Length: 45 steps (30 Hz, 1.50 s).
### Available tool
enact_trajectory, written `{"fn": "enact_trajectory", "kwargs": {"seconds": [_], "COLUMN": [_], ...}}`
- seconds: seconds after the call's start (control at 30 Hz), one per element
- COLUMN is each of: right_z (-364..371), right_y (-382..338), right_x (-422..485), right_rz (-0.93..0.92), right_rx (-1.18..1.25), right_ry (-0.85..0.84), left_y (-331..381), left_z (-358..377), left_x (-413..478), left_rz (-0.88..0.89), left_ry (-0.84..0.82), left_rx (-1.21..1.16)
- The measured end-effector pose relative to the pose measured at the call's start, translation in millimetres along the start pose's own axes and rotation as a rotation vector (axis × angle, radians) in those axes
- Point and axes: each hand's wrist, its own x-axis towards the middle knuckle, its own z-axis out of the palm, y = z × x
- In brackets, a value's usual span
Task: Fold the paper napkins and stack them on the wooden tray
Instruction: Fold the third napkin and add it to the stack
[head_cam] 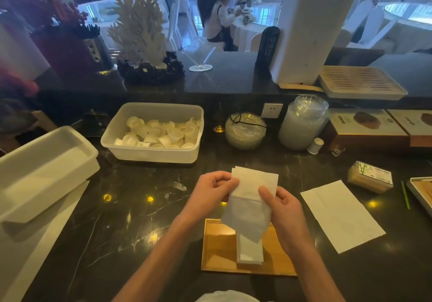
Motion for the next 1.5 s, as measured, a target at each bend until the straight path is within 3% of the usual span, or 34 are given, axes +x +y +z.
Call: {"fn": "enact_trajectory", "kwargs": {"seconds": [0.83, 1.03, 1.23, 1.5], "right_z": [-1.9, -4.7, -13.3, -17.4], "right_y": [-7.1, -7.6, -9.6, -7.0], "right_x": [6.2, 11.1, 11.9, 12.9], "right_rz": [-0.087, -0.072, 0.018, 0.041], "right_rx": [-0.043, -0.024, -0.041, -0.083], "right_ry": [0.05, 0.077, -0.046, -0.077], "left_y": [0.2, -8.2, -16.0, -20.8], "left_z": [4.1, 7.0, 7.3, 7.8], "left_x": [0.0, -3.6, -2.2, -5.0], "left_rz": [-0.051, -0.055, -0.05, -0.072], "left_ry": [0.01, -0.074, 0.028, 0.058], "left_rx": [-0.088, -0.018, -0.033, -0.025]}}
